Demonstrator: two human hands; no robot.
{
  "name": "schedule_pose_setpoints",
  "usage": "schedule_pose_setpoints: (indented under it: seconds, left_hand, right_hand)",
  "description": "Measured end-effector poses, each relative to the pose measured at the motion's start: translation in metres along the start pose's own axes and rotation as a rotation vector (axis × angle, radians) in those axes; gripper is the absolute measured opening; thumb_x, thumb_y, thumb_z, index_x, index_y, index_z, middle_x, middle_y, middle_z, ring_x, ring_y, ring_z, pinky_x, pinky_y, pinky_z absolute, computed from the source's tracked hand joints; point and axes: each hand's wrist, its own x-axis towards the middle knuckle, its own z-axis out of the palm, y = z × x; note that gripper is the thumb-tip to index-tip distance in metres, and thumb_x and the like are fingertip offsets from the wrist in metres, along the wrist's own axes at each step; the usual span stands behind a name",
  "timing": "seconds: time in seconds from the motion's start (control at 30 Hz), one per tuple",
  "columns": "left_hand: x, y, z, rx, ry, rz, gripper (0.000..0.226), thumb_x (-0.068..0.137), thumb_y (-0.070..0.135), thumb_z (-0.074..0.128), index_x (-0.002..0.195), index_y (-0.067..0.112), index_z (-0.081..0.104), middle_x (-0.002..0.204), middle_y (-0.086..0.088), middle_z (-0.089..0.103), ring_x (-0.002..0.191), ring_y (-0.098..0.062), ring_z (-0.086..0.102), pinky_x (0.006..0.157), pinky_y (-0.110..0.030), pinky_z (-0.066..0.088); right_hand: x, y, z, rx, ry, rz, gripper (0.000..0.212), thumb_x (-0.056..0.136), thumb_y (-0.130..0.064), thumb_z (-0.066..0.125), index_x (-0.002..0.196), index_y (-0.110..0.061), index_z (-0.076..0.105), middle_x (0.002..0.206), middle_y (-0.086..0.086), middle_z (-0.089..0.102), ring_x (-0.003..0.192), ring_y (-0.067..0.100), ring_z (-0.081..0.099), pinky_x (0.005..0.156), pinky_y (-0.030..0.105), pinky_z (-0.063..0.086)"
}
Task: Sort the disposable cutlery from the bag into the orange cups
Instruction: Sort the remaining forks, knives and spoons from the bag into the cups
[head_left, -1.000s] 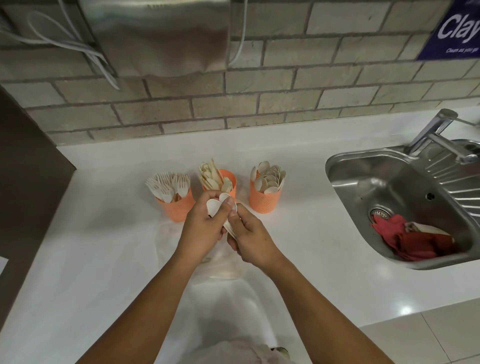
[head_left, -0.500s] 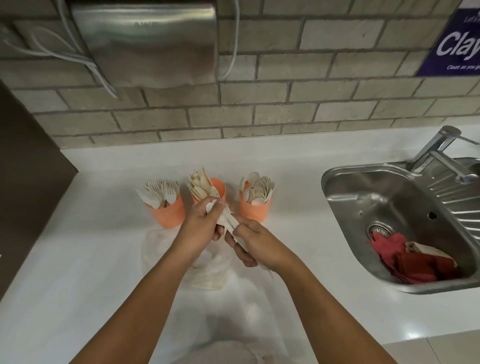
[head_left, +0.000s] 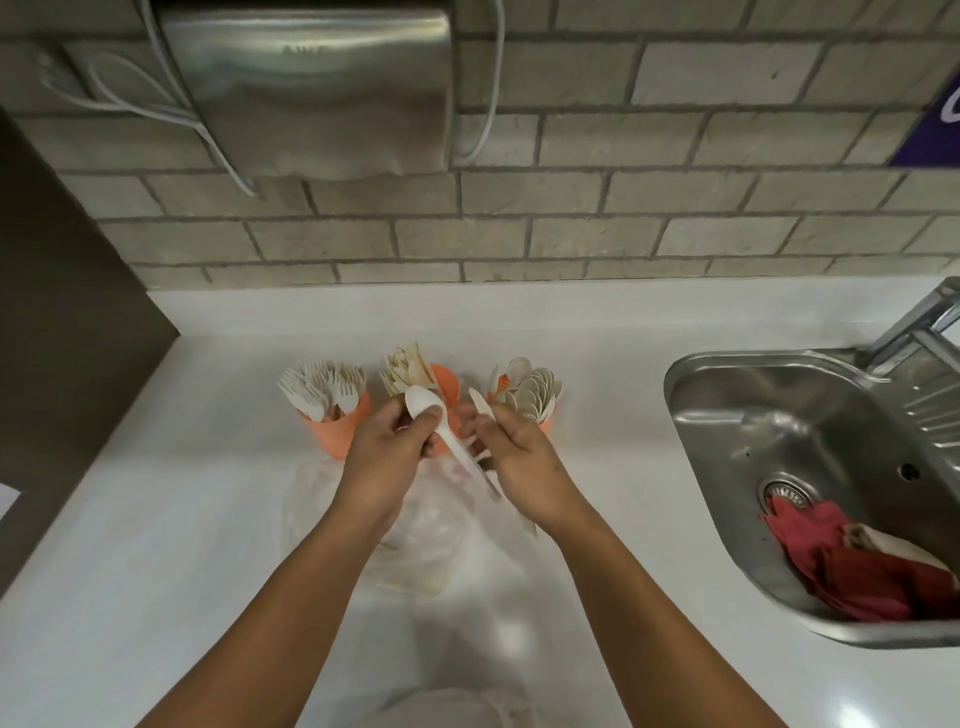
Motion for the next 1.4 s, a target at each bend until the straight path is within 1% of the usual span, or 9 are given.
schedule_pose_setpoints:
  seconds: [0.13, 0.27, 0.33, 0.43, 0.63, 0.83, 1.0, 1.23, 1.4]
  left_hand:
    - [0.002, 0.002, -0.006, -0.004, 0.056, 0.036, 0.014, 0.101, 0.018, 0.066, 0.11, 0.018, 0.077, 0.103, -0.009, 0.071, 0.094, -0.015, 0.068, 0.086, -0.029, 0.055]
    - [-0.002, 0.006, -0.007, -0.08, 0.042, 0.036, 0.016, 0.102, 0.011, 0.063, 0.114, 0.01, 0.074, 0.114, -0.013, 0.072, 0.106, -0.022, 0.072, 0.088, -0.032, 0.061]
    - [-0.006, 0.007, -0.009, -0.081, 0.031, 0.041, 0.017, 0.102, 0.01, 0.063, 0.114, 0.009, 0.074, 0.115, -0.014, 0.072, 0.105, -0.022, 0.072, 0.086, -0.032, 0.062]
    - [-0.011, 0.005, -0.013, -0.051, 0.044, 0.047, 0.018, 0.101, 0.008, 0.064, 0.112, 0.015, 0.077, 0.108, -0.005, 0.075, 0.101, -0.017, 0.072, 0.084, -0.03, 0.062]
    - [-0.016, 0.002, -0.025, -0.029, 0.099, 0.05, 0.017, 0.098, 0.008, 0.068, 0.11, 0.016, 0.077, 0.096, 0.011, 0.075, 0.098, -0.017, 0.072, 0.087, -0.037, 0.063]
    - [-0.017, 0.008, -0.025, -0.039, 0.108, 0.077, 0.021, 0.098, 0.006, 0.067, 0.116, 0.015, 0.076, 0.108, 0.01, 0.077, 0.096, -0.009, 0.073, 0.083, -0.03, 0.063]
    - [-0.015, 0.011, -0.025, -0.057, 0.104, 0.091, 0.019, 0.098, 0.006, 0.068, 0.114, 0.012, 0.076, 0.1, 0.008, 0.078, 0.093, -0.011, 0.073, 0.079, -0.028, 0.062]
    - [-0.01, 0.01, -0.026, -0.05, 0.105, 0.079, 0.021, 0.097, 0.007, 0.07, 0.117, 0.01, 0.074, 0.097, 0.005, 0.078, 0.094, -0.014, 0.074, 0.081, -0.032, 0.063]
    - [-0.007, 0.009, -0.024, -0.042, 0.096, 0.067, 0.021, 0.096, 0.008, 0.071, 0.117, 0.011, 0.073, 0.104, -0.003, 0.077, 0.096, -0.017, 0.075, 0.082, -0.034, 0.063]
  right_hand:
    - [0.008, -0.019, -0.01, 0.033, 0.156, -0.11, 0.039, 0.091, -0.023, 0.043, 0.093, -0.041, 0.078, 0.085, -0.006, 0.056, 0.079, 0.009, 0.057, 0.079, 0.027, 0.046]
    - [0.025, -0.032, -0.022, -0.046, 0.187, -0.167, 0.04, 0.097, -0.014, 0.045, 0.122, -0.029, 0.073, 0.096, -0.007, 0.054, 0.081, 0.011, 0.058, 0.086, 0.033, 0.051]
    - [0.035, -0.038, -0.024, -0.13, 0.192, -0.226, 0.043, 0.099, -0.01, 0.051, 0.135, -0.03, 0.064, 0.091, -0.004, 0.052, 0.076, 0.008, 0.055, 0.082, 0.025, 0.05]
    - [0.043, -0.051, -0.023, -0.111, 0.238, -0.337, 0.046, 0.097, -0.004, 0.057, 0.133, -0.032, 0.061, 0.087, -0.003, 0.05, 0.067, 0.007, 0.049, 0.071, 0.015, 0.046]
    - [0.063, -0.072, -0.011, -0.155, 0.368, -0.519, 0.044, 0.097, -0.003, 0.06, 0.133, -0.027, 0.058, 0.09, -0.002, 0.057, 0.067, 0.012, 0.056, 0.064, 0.02, 0.049]
    - [0.087, -0.067, 0.009, -0.264, 0.473, -0.628, 0.039, 0.098, -0.004, 0.057, 0.133, -0.022, 0.06, 0.094, -0.006, 0.058, 0.076, 0.015, 0.058, 0.074, 0.037, 0.054]
    - [0.1, -0.053, 0.02, -0.379, 0.421, -0.613, 0.032, 0.1, -0.005, 0.052, 0.128, -0.019, 0.057, 0.105, -0.004, 0.062, 0.082, 0.02, 0.061, 0.075, 0.042, 0.055]
    - [0.101, -0.032, 0.023, -0.58, 0.218, -0.47, 0.026, 0.1, -0.01, 0.048, 0.124, -0.022, 0.047, 0.08, 0.004, 0.062, 0.074, 0.029, 0.06, 0.069, 0.042, 0.052]
    - [0.102, -0.044, 0.015, -0.646, 0.229, -0.493, 0.027, 0.101, -0.009, 0.046, 0.124, -0.023, 0.044, 0.067, -0.002, 0.052, 0.064, 0.023, 0.051, 0.06, 0.033, 0.041]
